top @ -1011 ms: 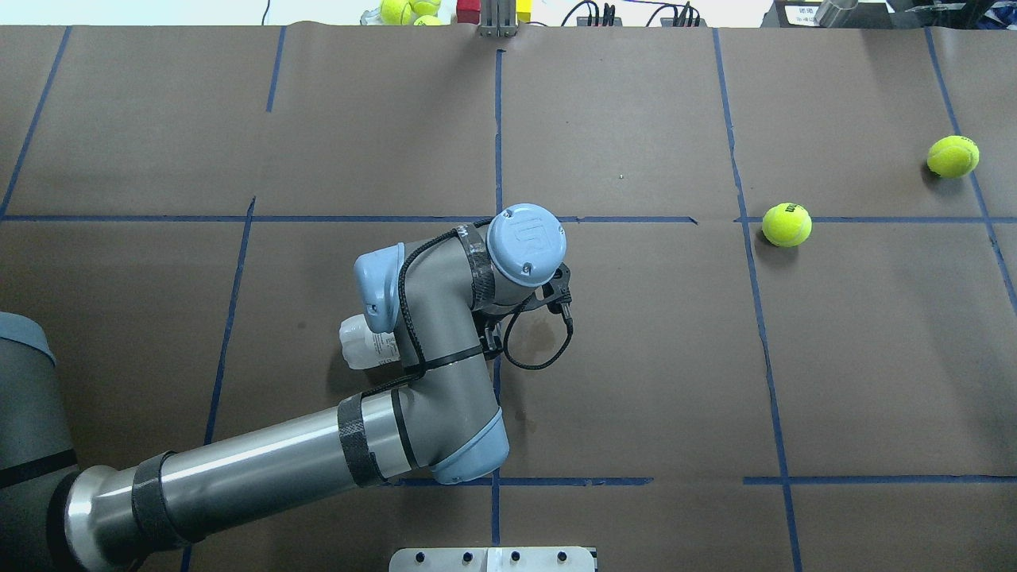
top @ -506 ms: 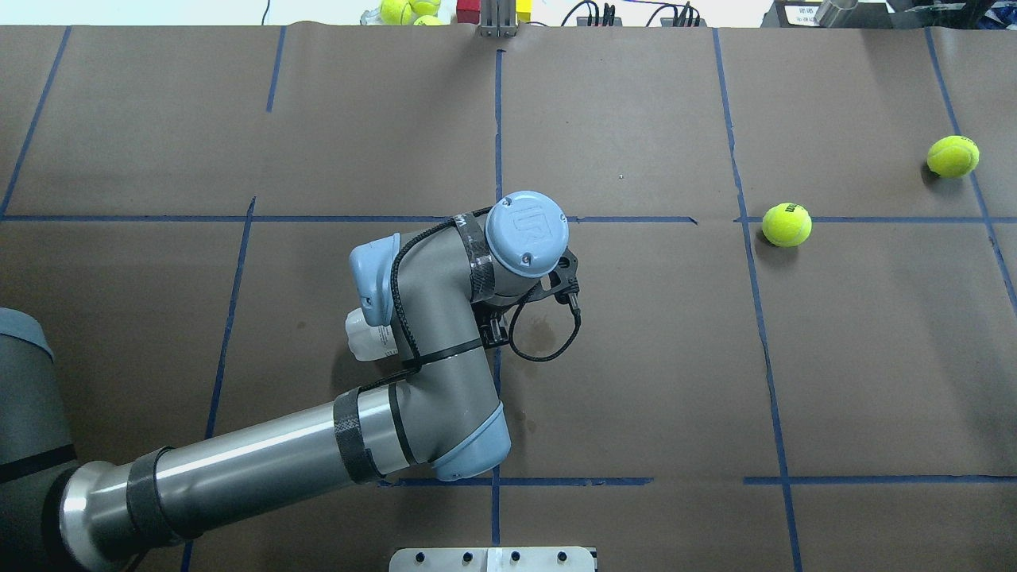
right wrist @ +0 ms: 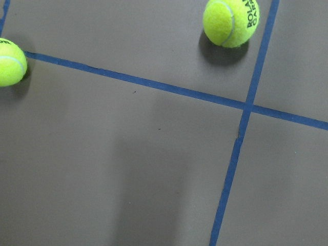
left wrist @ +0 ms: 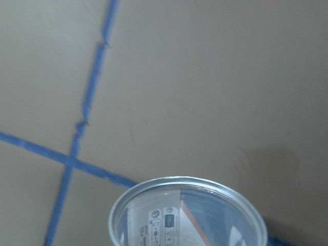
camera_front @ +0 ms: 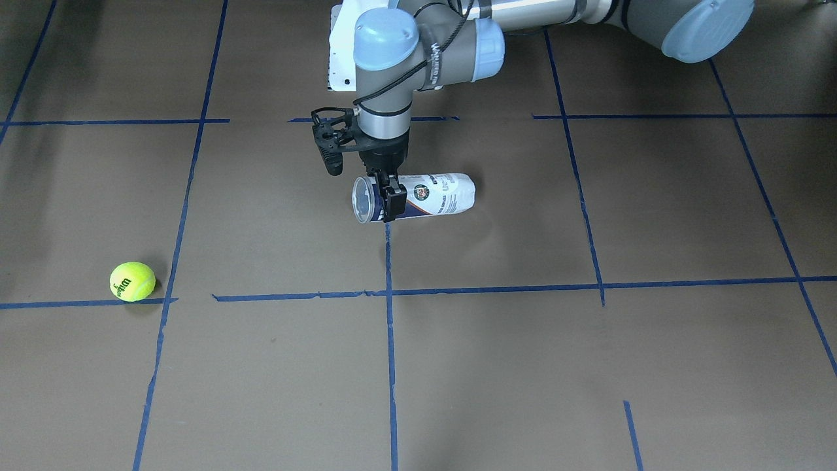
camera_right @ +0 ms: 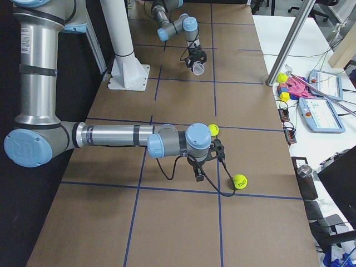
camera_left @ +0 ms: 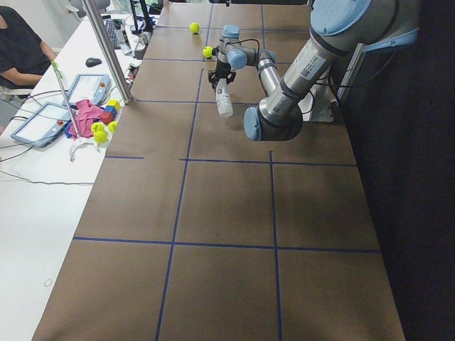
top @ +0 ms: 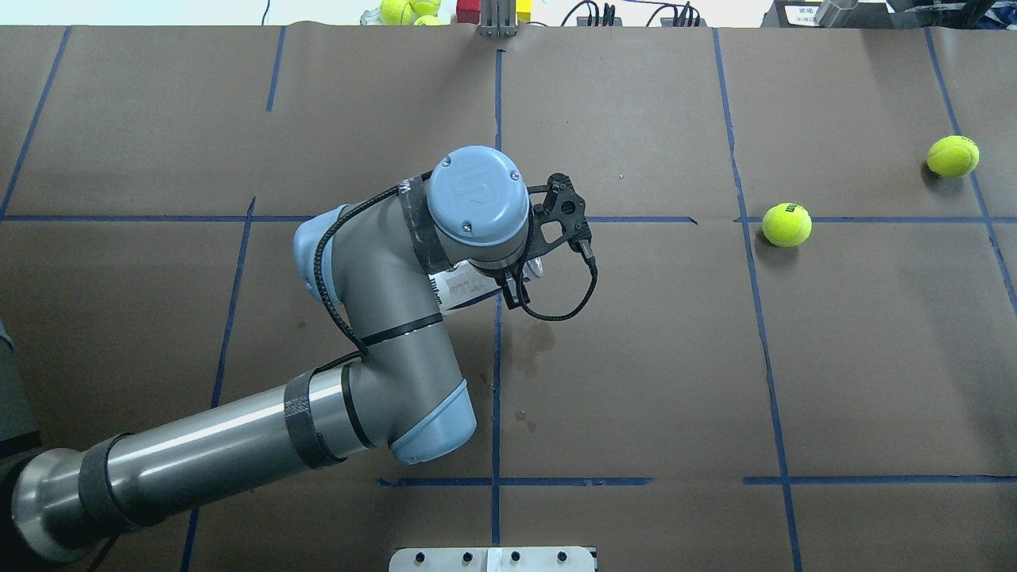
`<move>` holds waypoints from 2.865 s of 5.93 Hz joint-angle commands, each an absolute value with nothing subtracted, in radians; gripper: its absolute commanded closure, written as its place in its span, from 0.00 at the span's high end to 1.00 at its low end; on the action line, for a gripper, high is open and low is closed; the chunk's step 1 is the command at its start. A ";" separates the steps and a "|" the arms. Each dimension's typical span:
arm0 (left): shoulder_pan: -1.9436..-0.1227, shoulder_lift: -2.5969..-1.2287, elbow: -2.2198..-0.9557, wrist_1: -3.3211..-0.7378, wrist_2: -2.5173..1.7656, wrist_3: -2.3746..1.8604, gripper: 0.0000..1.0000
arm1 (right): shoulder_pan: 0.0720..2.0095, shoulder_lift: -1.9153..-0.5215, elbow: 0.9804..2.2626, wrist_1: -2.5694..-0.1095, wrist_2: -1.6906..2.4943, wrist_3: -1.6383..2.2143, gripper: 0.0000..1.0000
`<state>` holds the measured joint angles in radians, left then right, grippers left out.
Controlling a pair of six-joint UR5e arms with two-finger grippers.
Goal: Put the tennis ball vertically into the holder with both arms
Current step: 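Carry the upright tube farther from the robot with the left gripper, then reach the right gripper to the nearer tennis ball and grasp it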
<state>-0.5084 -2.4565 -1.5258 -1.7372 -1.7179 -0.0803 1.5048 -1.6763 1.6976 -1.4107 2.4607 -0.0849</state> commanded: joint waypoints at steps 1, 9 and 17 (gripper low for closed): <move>-0.549 -2.363 -1.542 -2.237 -1.718 -0.332 0.66 | 1.500 -1.666 1.706 -1.367 2.464 -0.083 1.00; -0.473 -2.207 -1.280 -3.250 -1.515 -0.436 0.67 | 1.079 -1.355 1.756 -1.359 2.158 0.593 1.00; -0.456 -2.210 -1.279 -3.252 -1.513 -0.428 0.69 | 0.942 -1.223 1.476 -1.358 2.157 0.664 1.00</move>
<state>-0.4551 -2.2104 -1.2789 -3.2521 -1.5125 -0.4284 0.9542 -1.2238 1.4937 -1.3576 2.1569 0.6653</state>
